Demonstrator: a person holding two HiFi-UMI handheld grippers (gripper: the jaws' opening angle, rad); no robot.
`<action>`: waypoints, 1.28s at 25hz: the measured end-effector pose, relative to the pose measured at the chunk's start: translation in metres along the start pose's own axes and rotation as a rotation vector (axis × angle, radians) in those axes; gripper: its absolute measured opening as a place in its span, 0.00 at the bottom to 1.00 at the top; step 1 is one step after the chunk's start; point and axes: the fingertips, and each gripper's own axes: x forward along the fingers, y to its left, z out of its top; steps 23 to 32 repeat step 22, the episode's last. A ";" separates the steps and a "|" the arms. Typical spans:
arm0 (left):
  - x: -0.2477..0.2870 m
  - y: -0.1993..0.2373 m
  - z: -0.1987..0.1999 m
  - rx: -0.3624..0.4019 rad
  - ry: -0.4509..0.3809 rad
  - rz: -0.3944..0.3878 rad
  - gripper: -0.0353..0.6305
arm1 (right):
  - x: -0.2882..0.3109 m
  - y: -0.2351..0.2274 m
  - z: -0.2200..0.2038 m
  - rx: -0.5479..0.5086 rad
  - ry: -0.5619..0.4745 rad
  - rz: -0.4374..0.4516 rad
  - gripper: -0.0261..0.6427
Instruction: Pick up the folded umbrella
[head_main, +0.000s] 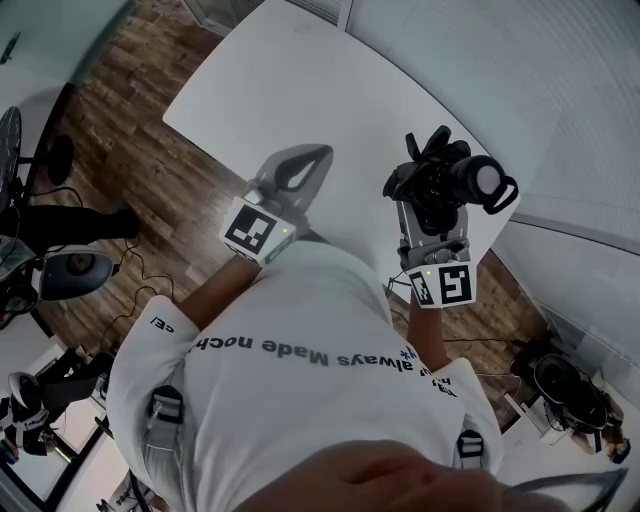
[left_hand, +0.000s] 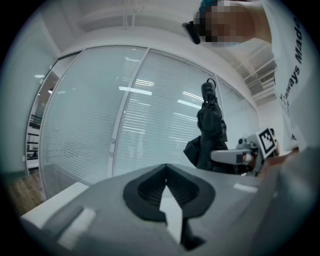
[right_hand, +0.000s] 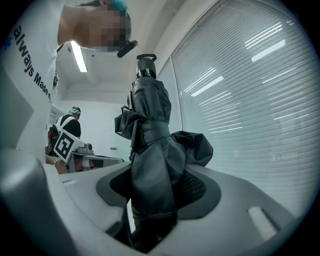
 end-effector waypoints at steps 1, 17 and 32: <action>0.001 -0.002 0.000 0.000 0.002 -0.001 0.06 | -0.002 -0.001 0.000 0.005 -0.001 -0.001 0.38; -0.007 0.005 0.005 0.006 -0.004 -0.001 0.06 | 0.002 0.009 0.008 -0.002 -0.006 -0.001 0.38; -0.003 0.010 0.005 -0.001 0.011 0.007 0.06 | 0.007 0.005 0.010 0.001 -0.007 0.000 0.38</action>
